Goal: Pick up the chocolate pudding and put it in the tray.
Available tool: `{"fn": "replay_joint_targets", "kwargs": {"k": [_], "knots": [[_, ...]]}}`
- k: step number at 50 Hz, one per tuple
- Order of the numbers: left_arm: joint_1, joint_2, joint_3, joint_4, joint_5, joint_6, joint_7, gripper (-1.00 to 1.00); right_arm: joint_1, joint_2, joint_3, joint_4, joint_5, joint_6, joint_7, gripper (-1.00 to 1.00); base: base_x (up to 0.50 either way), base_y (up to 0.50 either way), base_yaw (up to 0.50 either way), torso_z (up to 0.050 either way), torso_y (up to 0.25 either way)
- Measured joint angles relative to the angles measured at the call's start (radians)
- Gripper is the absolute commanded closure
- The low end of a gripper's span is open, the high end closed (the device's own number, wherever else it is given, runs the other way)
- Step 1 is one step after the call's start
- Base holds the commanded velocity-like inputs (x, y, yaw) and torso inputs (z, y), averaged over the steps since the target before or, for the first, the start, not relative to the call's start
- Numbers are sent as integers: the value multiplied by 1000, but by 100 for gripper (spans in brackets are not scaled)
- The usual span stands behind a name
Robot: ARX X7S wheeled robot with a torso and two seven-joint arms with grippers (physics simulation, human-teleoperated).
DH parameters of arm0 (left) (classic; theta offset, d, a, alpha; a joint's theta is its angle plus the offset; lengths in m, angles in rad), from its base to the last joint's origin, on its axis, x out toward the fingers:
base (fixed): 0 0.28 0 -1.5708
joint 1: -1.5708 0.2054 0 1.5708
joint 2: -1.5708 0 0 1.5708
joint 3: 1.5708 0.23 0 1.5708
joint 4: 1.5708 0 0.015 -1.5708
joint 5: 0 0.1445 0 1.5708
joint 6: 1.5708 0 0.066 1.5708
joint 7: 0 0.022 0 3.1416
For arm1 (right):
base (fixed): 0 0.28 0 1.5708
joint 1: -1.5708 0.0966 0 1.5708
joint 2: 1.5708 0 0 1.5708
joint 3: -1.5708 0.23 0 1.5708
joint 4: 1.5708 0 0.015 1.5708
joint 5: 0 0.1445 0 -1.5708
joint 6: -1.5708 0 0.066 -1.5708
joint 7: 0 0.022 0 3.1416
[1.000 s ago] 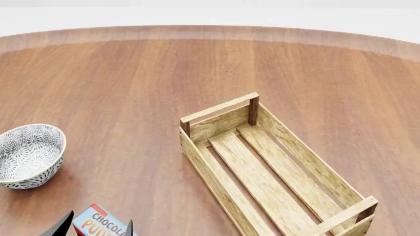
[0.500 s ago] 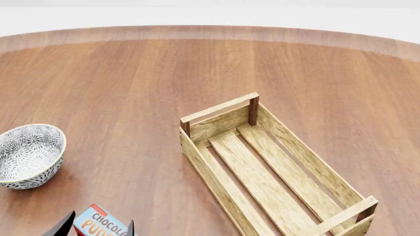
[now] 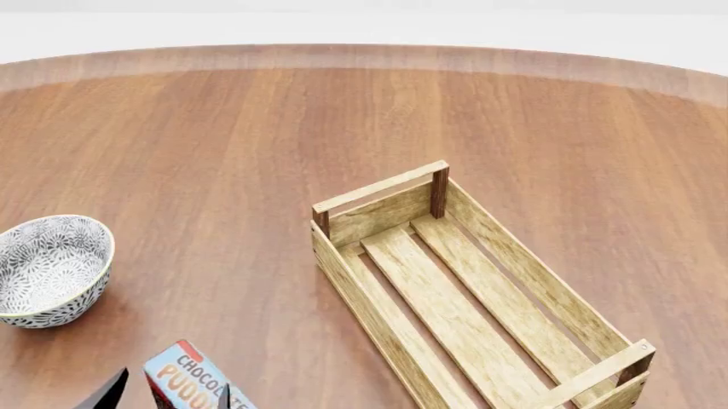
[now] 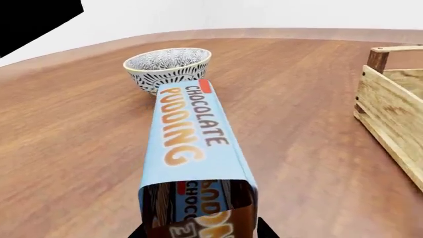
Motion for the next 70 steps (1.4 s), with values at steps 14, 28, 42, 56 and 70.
{"fn": "replay_joint_targets", "kwargs": {"k": [14, 28, 42, 56, 70], "knots": [[4, -8, -1, -5, -10, 8, -5, -100, 1, 155, 14, -313, 59, 159, 124, 100, 0, 0, 0, 0, 0], [5, -12, -3, -35, -19, 30, -6, -100, 30, 263, 55, -502, 99, 266, 222, 100, 0, 0, 0, 0, 0], [7, -11, -1, -59, -27, 49, -10, -100, 52, 344, 107, -608, 139, 329, 291, 100, 0, 0, 0, 0, 0], [7, -14, 0, -69, -36, 59, -14, -100, 60, 382, 142, -633, 163, 351, 328, 100, 0, 0, 0, 0, 0], [7, -22, -1, -64, -47, 59, -19, -100, 54, 401, 172, -617, 177, 341, 347, 100, 0, 0, 0, 0, 0]]}}
